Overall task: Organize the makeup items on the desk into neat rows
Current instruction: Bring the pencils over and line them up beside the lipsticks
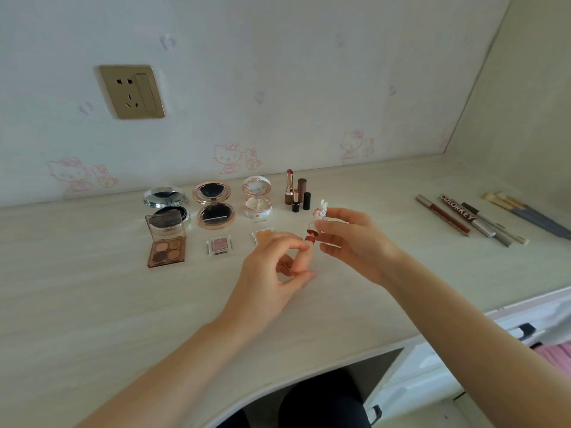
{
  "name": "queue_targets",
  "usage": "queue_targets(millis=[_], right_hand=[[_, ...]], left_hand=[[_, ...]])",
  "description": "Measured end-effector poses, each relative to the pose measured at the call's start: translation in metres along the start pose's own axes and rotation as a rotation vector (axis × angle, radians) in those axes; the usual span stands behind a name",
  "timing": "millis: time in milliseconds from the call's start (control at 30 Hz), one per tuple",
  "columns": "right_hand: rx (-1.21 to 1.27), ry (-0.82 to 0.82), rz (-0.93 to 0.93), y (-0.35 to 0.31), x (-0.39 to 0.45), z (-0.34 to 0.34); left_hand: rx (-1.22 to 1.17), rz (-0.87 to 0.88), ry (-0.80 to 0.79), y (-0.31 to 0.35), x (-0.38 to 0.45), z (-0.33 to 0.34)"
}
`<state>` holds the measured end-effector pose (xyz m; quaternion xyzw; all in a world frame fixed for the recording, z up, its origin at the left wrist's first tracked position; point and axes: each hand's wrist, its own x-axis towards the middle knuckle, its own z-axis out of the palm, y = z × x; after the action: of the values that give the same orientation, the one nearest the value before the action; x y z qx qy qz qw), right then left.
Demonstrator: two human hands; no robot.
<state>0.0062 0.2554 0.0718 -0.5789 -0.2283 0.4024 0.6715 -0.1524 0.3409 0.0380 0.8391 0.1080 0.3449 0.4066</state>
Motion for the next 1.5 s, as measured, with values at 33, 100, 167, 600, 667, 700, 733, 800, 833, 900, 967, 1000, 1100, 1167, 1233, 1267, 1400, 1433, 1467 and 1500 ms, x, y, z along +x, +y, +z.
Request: queue_targets(millis=[33, 100, 167, 600, 667, 700, 733, 800, 833, 900, 967, 1000, 1100, 1167, 1233, 1267, 1400, 1433, 1467, 1500], right_hand=[[-0.01, 0.003, -0.002, -0.003, 0.003, -0.003], [-0.059, -0.004, -0.006, -0.009, 0.009, -0.007], [-0.139, -0.033, 0.005, -0.013, 0.014, -0.01], [-0.516, -0.033, 0.111, -0.015, 0.058, 0.005], [-0.573, -0.031, 0.112, -0.014, 0.062, 0.009], [-0.607, -0.029, 0.111, -0.014, 0.063, 0.01], [-0.64, -0.027, 0.11, -0.014, 0.066, 0.012], [-0.689, -0.02, 0.112, -0.013, 0.07, 0.016], [-0.708, -0.014, 0.112, -0.013, 0.072, 0.017], [-0.755, -0.002, 0.106, -0.011, 0.075, 0.019], [-0.792, 0.008, 0.096, -0.009, 0.077, 0.021], [-0.801, 0.013, 0.093, -0.008, 0.078, 0.021], [-0.815, 0.033, 0.092, -0.007, 0.081, 0.021], [-0.818, 0.029, 0.097, -0.007, 0.082, 0.02], [-0.824, 0.01, 0.094, -0.006, 0.082, 0.02], [-0.829, 0.0, 0.091, -0.006, 0.082, 0.019], [-0.829, -0.015, 0.077, -0.004, 0.082, 0.018], [-0.827, -0.012, 0.068, -0.004, 0.082, 0.018], [-0.822, -0.009, 0.061, -0.003, 0.082, 0.018], [-0.815, -0.006, 0.057, -0.003, 0.082, 0.018]], left_hand=[[0.043, 0.048, -0.02, -0.001, 0.003, 0.003], [0.136, 0.124, -0.064, -0.004, 0.01, 0.007], [0.226, 0.175, -0.124, -0.006, 0.015, 0.01], [0.355, 0.231, -0.133, -0.025, 0.021, 0.026], [0.359, 0.204, -0.118, -0.028, 0.022, 0.025], [0.362, 0.193, -0.115, -0.029, 0.022, 0.024], [0.37, 0.187, -0.114, -0.031, 0.023, 0.023], [0.396, 0.181, -0.118, -0.032, 0.023, 0.022], [0.406, 0.178, -0.118, -0.032, 0.023, 0.021], [0.415, 0.175, -0.119, -0.032, 0.023, 0.021], [0.415, 0.178, -0.121, -0.032, 0.023, 0.021], [0.413, 0.179, -0.121, -0.032, 0.023, 0.021], [0.413, 0.173, -0.118, -0.032, 0.022, 0.021], [0.425, 0.174, -0.117, -0.033, 0.021, 0.021], [0.434, 0.168, -0.114, -0.034, 0.021, 0.021], [0.437, 0.165, -0.113, -0.033, 0.021, 0.021], [0.449, 0.159, -0.109, -0.031, 0.02, 0.02], [0.447, 0.153, -0.108, -0.03, 0.02, 0.019], [0.442, 0.148, -0.106, -0.029, 0.02, 0.019], [0.437, 0.145, -0.103, -0.028, 0.019, 0.019]])
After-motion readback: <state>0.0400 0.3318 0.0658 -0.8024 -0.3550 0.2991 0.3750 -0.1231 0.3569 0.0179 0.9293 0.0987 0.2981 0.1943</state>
